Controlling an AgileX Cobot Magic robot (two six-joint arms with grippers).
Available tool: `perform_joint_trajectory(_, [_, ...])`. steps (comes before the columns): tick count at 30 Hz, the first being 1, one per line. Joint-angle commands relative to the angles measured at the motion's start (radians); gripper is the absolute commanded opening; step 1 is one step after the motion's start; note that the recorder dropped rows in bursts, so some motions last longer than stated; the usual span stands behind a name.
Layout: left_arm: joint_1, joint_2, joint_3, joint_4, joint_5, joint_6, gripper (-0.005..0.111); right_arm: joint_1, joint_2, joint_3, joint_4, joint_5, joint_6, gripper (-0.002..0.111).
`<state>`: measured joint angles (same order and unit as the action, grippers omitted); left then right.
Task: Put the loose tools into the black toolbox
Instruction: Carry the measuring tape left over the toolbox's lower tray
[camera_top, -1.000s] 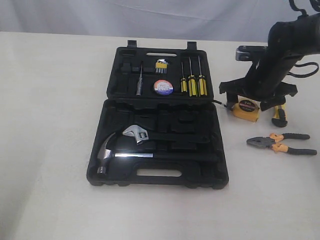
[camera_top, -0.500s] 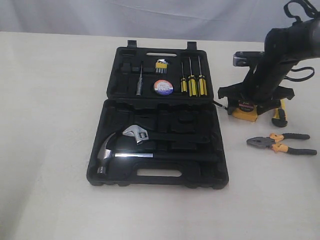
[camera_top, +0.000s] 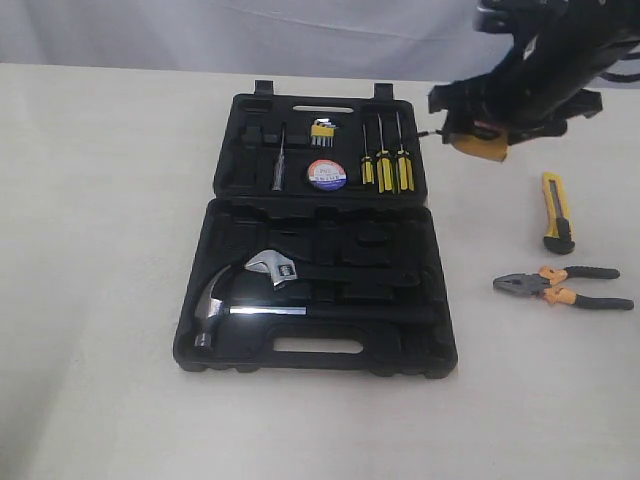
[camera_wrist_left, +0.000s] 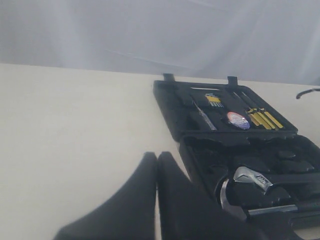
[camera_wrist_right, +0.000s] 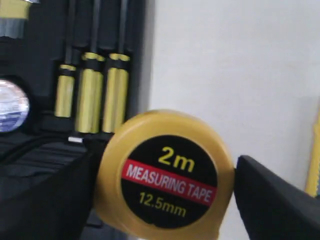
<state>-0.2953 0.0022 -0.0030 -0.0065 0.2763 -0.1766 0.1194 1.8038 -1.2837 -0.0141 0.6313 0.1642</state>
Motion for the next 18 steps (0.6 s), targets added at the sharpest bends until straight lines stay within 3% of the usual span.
perform_joint_trajectory(1, [-0.006, -0.002, 0.003, 0.006, -0.004, -0.001, 0.000, 0.140, -0.056, -0.008, 0.014, -0.065, 0.017, 0.000])
perform_joint_trajectory(9, [-0.006, -0.002, 0.003, 0.006, -0.004, -0.001, 0.000, 0.387, 0.044, -0.074, 0.014, -0.152, 0.131, 0.000])
perform_joint_trajectory(18, [-0.006, -0.002, 0.003, 0.006, -0.004, -0.001, 0.000, 0.493, 0.274, -0.233, 0.014, -0.131, 0.180, 0.000])
